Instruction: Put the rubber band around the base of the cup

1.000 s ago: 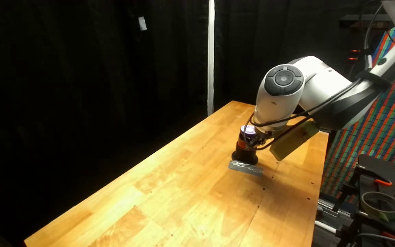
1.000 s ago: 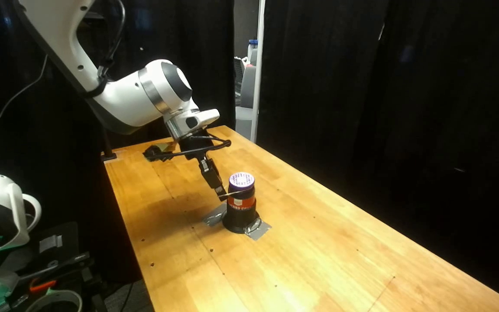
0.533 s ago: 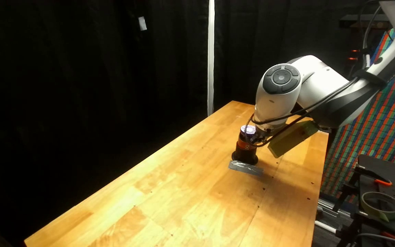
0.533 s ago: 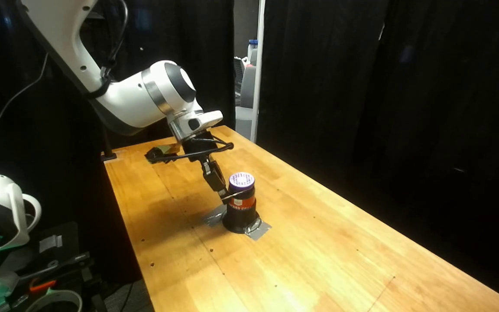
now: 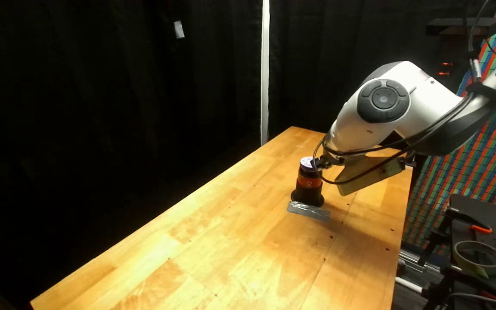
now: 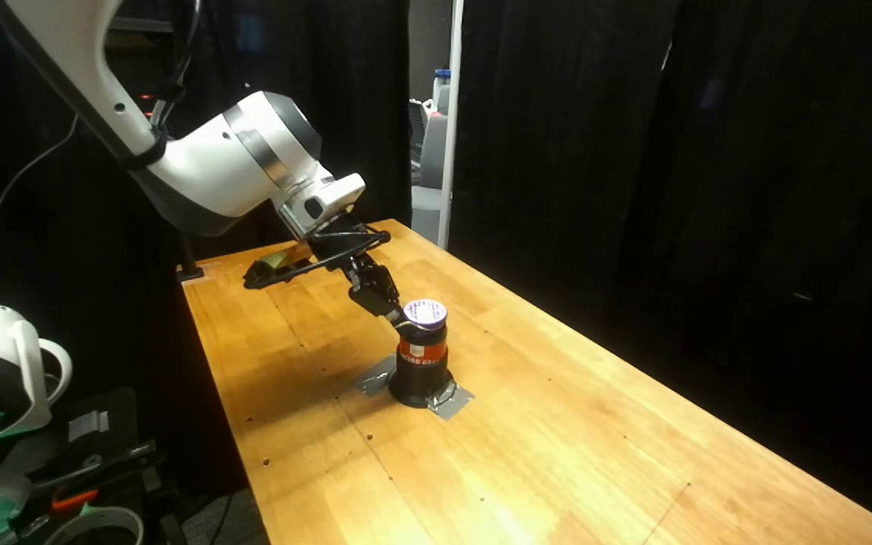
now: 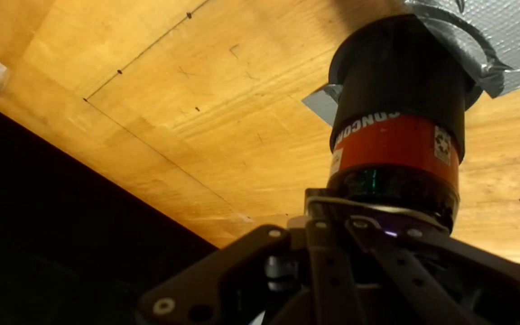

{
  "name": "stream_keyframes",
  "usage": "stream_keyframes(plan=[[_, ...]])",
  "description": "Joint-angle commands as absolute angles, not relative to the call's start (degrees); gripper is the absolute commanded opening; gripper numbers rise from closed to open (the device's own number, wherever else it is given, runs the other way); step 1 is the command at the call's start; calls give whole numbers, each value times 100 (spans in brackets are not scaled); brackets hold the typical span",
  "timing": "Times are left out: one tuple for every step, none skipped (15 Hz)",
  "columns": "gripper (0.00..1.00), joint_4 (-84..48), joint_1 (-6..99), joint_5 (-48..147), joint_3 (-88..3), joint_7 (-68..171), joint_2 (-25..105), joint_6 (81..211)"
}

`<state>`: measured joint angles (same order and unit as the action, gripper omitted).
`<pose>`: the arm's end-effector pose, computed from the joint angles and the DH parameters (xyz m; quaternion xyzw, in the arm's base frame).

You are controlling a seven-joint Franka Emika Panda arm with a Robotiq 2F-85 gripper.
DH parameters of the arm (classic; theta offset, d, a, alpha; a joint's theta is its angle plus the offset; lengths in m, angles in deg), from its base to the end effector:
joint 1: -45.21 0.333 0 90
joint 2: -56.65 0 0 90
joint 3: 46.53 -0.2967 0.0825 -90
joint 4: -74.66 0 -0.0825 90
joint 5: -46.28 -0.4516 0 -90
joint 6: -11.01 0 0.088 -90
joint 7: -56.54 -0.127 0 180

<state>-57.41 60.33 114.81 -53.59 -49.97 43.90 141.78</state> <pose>0.5202 0.1767 0.1522 0.8921 -0.2455 0.2898 0.2449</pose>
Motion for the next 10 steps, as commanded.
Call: stream_keyframes(plan=[[3, -6165, 6034, 12058, -5528, -5628, 4880, 14139], [4, -6238, 6020, 12154, -5573, -5703, 4928, 14161], [3, -6296, 6012, 12222, -5618, -5773, 4974, 14159], [3, -6360, 6001, 12261, -5656, -5819, 5019, 14184], [3, -6415, 5994, 12305, -5684, -5884, 5060, 14184], [3, -6478, 5980, 12313, -5710, -5913, 5099, 14219], [2, -6531, 5978, 12328, -5736, -5952, 5136, 14209], [4, -6581, 5974, 12348, -5753, -5993, 5166, 14202], [4, -6633, 5962, 12341, -5764, -6013, 5202, 14236], [4, -6673, 5961, 12346, -5774, -6047, 5233, 14227]])
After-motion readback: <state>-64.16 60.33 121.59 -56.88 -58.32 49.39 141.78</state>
